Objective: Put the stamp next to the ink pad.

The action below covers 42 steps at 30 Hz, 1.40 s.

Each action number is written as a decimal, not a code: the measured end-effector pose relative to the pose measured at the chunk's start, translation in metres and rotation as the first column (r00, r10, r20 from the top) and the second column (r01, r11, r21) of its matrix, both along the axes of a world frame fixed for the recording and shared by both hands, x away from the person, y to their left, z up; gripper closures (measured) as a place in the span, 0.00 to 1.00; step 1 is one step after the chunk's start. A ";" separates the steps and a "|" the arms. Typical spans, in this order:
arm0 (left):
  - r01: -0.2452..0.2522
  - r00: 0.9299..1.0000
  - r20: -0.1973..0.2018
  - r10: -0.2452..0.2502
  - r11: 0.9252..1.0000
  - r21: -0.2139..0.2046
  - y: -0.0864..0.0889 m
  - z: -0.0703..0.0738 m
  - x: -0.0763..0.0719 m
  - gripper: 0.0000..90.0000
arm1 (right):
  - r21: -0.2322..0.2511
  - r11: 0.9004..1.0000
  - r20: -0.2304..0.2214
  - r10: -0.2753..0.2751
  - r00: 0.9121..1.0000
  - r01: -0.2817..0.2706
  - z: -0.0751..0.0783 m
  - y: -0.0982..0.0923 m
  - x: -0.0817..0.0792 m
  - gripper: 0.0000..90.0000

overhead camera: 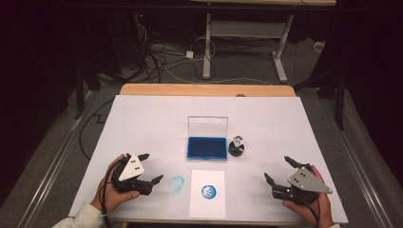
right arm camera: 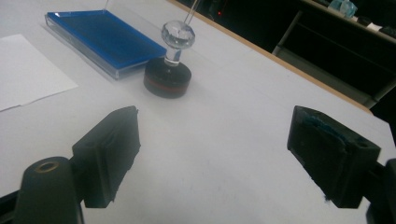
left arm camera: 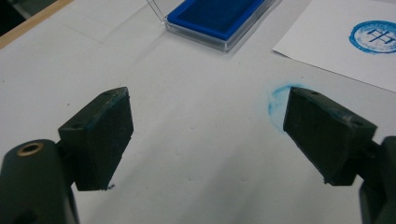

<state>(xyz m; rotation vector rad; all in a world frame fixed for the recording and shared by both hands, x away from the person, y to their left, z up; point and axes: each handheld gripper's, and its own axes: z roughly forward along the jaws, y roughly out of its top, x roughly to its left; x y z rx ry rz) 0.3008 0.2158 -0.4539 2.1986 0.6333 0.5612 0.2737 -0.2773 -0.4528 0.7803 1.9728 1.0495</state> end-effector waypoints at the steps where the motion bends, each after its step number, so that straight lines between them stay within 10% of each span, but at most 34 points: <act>1: -0.010 1.000 -0.004 0.010 1.000 -0.027 -0.002 -0.001 0.000 0.17 | 0.006 1.000 -0.004 -0.011 1.000 0.011 -0.001 -0.002 -0.001 0.18; 11: -0.024 1.000 -0.008 0.024 0.999 -0.029 -0.001 -0.002 0.000 0.17 | 0.047 0.999 -0.054 -0.008 0.999 0.011 -0.008 -0.012 -0.004 0.18; 42: -0.011 1.000 -0.002 0.011 1.000 0.007 0.004 -0.001 -0.006 0.17 | 0.027 1.000 -0.012 0.003 1.000 -0.003 0.000 -0.002 -0.005 0.18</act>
